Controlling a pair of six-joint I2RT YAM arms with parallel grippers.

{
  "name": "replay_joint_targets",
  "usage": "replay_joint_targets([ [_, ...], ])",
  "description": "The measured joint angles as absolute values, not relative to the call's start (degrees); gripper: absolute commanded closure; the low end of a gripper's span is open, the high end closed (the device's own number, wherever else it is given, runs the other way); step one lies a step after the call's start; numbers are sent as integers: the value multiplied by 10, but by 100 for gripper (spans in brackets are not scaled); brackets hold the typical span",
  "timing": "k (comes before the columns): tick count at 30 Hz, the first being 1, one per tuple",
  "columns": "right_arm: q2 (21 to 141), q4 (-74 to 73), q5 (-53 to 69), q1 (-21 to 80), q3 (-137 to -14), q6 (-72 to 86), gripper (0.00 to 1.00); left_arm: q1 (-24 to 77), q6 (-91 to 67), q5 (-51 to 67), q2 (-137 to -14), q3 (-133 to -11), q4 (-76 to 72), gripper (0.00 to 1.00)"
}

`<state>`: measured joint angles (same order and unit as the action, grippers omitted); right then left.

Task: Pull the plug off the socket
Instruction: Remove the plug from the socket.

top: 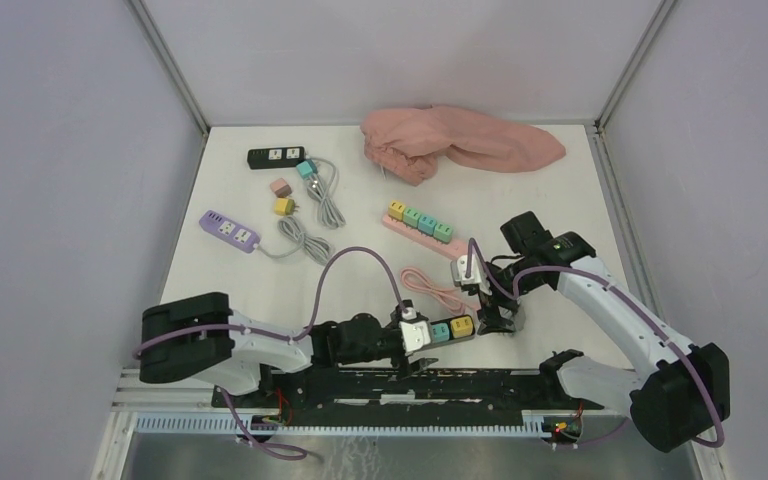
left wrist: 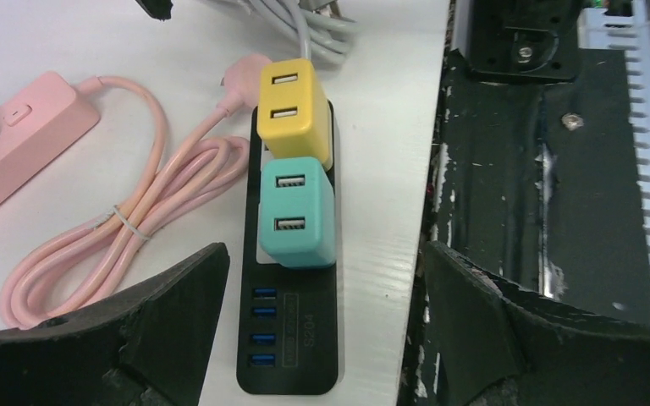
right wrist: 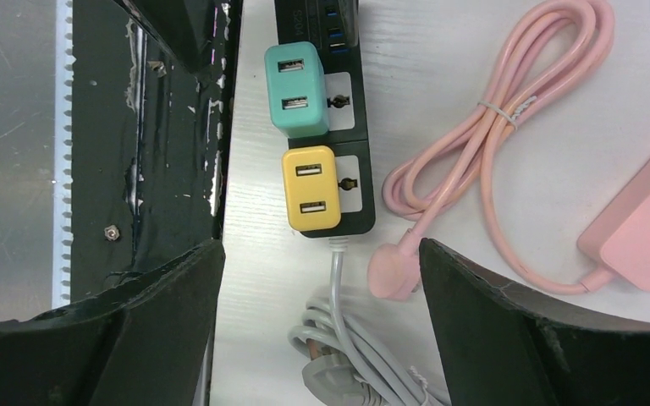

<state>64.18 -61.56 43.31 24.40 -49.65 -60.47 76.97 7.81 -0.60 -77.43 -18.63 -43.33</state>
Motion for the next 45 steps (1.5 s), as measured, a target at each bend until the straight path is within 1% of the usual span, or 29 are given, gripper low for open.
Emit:
replay_joint_targets([
  [5,642,-608,423,244,-488,-610,9,770,83,-24,-832,-224,-435,16],
  [9,641,-601,423,244,-479,-615,9,770,83,-29,-851,-238,-441,26],
  [16,641,-600,427,244,-458,-648,9,770,83,-30,-877,-252,-447,45],
  [22,641,-598,432,244,-451,-668,8,770,83,-40,-886,-258,-446,70],
  [24,641,-595,436,244,-447,-677,6,770,83,-42,-887,-260,-446,90],
  [25,641,-592,438,244,-443,-681,4,770,83,-43,-889,-262,-446,96],
  [28,642,-576,440,244,-428,-686,0,770,83,-44,-896,-268,-446,97],
  [34,657,-541,439,251,-403,-696,0,770,83,-44,-898,-247,-487,97],
  [45,691,-457,403,340,-402,-643,0,765,43,-43,-888,-178,-608,97],
])
